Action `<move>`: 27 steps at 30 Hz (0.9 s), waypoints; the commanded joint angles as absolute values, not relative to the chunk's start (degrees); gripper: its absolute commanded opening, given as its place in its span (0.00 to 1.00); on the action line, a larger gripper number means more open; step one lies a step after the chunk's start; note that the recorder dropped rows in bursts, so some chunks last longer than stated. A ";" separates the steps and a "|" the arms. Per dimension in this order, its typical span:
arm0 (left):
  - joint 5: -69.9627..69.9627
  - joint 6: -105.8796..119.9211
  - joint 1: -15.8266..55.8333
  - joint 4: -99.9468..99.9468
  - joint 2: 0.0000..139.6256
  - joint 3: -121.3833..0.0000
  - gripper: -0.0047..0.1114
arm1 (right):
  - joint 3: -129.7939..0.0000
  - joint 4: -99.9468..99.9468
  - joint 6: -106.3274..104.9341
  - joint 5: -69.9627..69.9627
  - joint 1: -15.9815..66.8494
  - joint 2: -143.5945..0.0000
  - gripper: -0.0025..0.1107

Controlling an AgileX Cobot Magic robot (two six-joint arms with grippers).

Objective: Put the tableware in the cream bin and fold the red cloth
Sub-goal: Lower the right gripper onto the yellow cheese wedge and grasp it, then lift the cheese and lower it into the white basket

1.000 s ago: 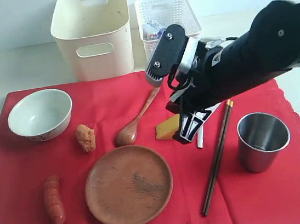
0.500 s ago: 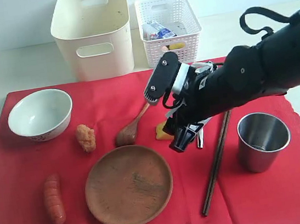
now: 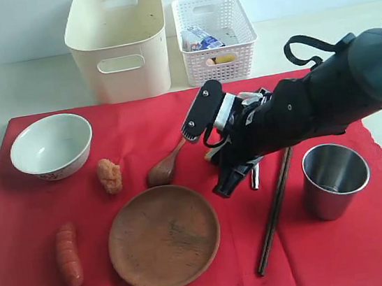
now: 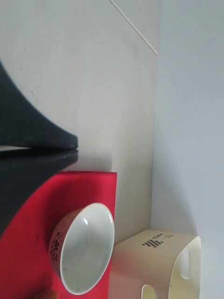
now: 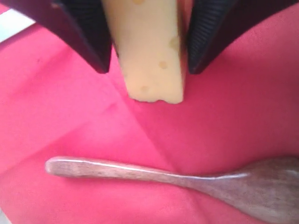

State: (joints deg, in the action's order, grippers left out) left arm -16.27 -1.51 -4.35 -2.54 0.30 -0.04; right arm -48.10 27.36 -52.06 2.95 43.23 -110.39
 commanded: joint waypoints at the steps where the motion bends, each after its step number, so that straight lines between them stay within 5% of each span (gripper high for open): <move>1: -15.69 -1.98 -4.04 -2.34 0.00 0.00 0.05 | -48.56 27.36 -52.48 4.35 43.14 -110.57 0.24; 8: -15.69 -1.98 -4.04 -2.34 0.00 0.00 0.05 | -48.56 27.36 -52.48 6.95 43.14 -110.57 0.02; 27: -15.69 -1.98 -4.04 -2.34 0.00 0.00 0.05 | -48.56 27.01 -51.44 8.16 43.14 -110.57 0.02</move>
State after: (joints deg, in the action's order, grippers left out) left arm -16.27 -1.51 -4.35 -2.54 0.30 -0.04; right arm -48.31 27.27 -52.06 6.36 43.23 -110.39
